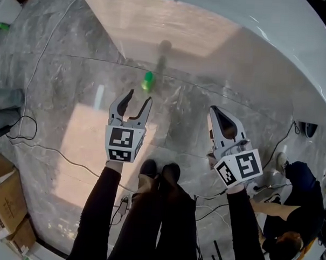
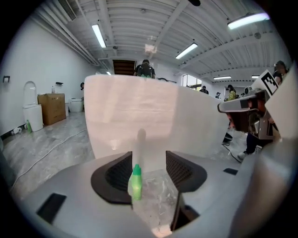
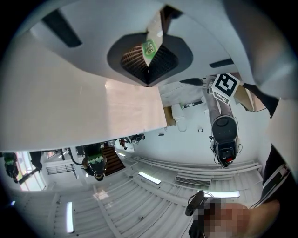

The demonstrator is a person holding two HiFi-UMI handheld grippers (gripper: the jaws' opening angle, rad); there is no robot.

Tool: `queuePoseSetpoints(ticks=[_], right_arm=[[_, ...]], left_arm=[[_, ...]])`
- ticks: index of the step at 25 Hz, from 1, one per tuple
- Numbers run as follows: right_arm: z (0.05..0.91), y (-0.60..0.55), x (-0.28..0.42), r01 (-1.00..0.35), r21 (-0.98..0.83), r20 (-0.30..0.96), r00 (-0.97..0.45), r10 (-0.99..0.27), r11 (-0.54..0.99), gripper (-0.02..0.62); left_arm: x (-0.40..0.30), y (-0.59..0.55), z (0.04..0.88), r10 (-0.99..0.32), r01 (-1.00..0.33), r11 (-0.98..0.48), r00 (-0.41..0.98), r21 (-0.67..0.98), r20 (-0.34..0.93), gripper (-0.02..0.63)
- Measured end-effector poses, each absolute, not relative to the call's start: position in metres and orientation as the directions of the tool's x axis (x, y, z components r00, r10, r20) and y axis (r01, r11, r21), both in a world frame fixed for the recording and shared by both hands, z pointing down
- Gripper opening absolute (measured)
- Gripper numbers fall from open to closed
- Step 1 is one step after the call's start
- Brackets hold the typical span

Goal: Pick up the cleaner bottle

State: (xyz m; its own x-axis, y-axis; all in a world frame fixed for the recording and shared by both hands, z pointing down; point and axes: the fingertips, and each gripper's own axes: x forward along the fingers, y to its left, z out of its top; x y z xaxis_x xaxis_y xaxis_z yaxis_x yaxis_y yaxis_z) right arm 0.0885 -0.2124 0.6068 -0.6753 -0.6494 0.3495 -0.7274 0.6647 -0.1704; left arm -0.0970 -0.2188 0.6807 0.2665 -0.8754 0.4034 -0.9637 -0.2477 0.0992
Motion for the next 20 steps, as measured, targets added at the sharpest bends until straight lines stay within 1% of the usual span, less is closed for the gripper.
queuePoseSetpoints(ticks=[8, 20], right_arm=[[0.685, -0.243, 0.085, -0.705, -0.143, 0.332, -0.695, -0.637, 0.694, 0.0], [0.778, -0.271, 0.087, -0.684, -0.144, 0.317, -0.716, -0.622, 0.715, 0.002]], left_arm=[[-0.107, -0.244, 0.799, -0.853, -0.97, -0.23, 0.24, 0.079, 0.464, 0.244], [-0.109, -0.286, 0.909, -0.841, -0.975, -0.217, 0.212, 0.048, 0.497, 0.258]])
